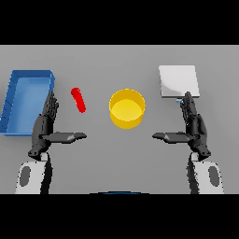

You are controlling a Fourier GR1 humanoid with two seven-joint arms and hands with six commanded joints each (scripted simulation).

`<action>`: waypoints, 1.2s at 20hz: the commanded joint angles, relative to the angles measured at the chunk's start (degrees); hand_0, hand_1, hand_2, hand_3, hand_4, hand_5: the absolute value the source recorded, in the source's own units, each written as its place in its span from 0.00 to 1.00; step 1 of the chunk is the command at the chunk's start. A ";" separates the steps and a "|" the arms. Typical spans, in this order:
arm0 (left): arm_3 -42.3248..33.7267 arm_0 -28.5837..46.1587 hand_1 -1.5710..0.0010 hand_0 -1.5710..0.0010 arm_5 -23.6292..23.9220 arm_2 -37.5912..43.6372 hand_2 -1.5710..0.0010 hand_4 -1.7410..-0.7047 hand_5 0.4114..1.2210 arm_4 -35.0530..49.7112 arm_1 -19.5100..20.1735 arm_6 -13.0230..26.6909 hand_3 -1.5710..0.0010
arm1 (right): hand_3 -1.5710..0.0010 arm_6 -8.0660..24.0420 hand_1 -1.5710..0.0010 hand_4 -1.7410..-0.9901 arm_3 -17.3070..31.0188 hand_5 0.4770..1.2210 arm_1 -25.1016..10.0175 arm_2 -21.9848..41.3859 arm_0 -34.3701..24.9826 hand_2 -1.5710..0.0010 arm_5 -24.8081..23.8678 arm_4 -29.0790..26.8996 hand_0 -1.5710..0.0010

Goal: Pick up the red beaker and tilt it to pour out 1 green nut into yellow bowl. Pick up the yellow bowl and place it on the metallic measuring scale.

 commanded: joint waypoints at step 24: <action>4.11 -4.38 1.00 1.00 -1.91 -4.00 1.00 0.54 0.29 -8.18 3.89 3.71 1.00 | 1.00 -5.53 1.00 0.69 -6.60 0.20 -3.51 6.74 4.02 1.00 -0.95 11.46 1.00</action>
